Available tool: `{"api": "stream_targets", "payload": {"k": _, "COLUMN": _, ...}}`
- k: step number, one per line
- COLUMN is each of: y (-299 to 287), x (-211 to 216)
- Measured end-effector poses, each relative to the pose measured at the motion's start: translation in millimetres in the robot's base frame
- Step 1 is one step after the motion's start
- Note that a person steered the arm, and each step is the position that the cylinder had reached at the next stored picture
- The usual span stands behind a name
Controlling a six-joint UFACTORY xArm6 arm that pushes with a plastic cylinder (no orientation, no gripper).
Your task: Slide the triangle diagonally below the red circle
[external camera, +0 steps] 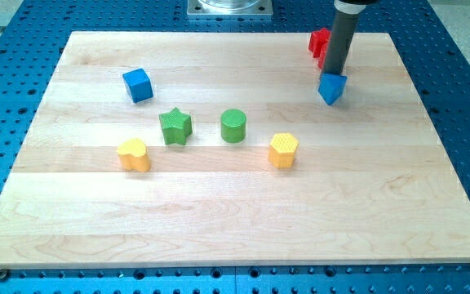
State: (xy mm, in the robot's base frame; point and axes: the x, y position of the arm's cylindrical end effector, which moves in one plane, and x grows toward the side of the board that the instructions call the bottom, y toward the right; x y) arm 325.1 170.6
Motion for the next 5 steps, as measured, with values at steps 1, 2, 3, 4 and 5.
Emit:
{"api": "stream_targets", "payload": {"k": 1, "y": 41.5, "x": 28.5}}
{"api": "stream_targets", "payload": {"k": 2, "y": 34.4, "x": 35.8}}
{"api": "stream_targets", "payload": {"k": 3, "y": -11.2, "x": 18.6}}
{"api": "stream_targets", "payload": {"k": 4, "y": -88.5, "x": -1.7}}
{"api": "stream_targets", "payload": {"k": 5, "y": -119.5, "x": -2.8}}
